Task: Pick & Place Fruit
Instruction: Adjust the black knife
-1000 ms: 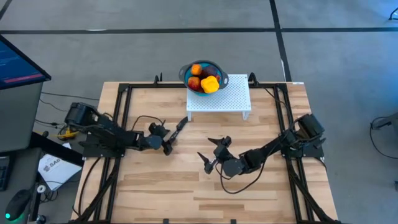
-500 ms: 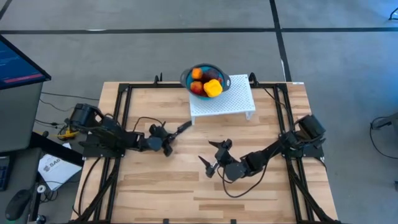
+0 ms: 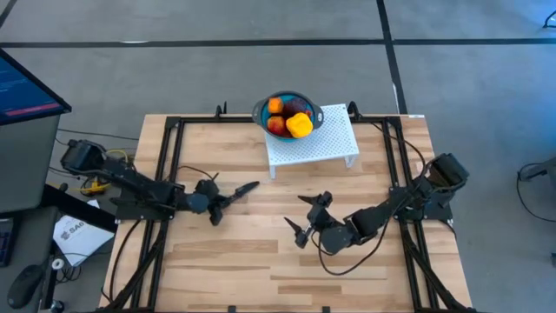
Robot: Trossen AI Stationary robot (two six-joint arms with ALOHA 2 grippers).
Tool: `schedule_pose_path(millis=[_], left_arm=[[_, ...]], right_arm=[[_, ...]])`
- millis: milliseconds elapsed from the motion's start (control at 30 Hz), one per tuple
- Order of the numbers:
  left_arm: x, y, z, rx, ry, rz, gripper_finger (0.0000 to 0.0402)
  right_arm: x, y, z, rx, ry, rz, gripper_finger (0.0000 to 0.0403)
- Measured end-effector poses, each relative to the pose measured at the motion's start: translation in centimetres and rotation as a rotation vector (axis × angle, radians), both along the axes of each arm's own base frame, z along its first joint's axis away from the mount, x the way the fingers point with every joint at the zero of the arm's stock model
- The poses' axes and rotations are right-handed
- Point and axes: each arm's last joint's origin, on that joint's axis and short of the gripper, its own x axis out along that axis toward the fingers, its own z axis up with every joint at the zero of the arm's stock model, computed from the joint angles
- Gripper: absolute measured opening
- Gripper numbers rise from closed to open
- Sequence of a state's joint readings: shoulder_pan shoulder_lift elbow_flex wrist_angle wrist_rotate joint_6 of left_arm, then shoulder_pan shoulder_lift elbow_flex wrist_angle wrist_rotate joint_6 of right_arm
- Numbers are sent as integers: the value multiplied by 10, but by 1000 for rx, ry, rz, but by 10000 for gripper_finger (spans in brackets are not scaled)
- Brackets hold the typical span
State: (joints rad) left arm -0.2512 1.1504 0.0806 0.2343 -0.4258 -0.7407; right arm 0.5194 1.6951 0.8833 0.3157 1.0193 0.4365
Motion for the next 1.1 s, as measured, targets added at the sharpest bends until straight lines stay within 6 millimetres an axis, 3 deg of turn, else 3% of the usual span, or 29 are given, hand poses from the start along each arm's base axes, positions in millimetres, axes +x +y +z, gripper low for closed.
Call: schedule_pose_path(millis=[133, 267, 433, 600, 833, 1100], left_arm=[[-4, -3, 3, -33, -6, -56, 100], [-6, -14, 7, -34, -11, -208, 100], [-8, -22, 8, -14, -23, -274, 100], [-8, -24, 9, -5, -41, -261, 100], [-7, -24, 10, 1, -52, -259, 104], [-7, -24, 10, 10, -54, -264, 126]], right_arm=[[7, -10, -9, 66, 33, 20, 383], [21, -33, -25, 41, 68, -61, 371], [40, -65, -34, -40, 84, -101, 322], [56, -82, -24, -147, 91, -94, 218], [66, -96, -16, -222, 164, -84, 23], [68, -108, -16, -187, 166, -122, 30]])
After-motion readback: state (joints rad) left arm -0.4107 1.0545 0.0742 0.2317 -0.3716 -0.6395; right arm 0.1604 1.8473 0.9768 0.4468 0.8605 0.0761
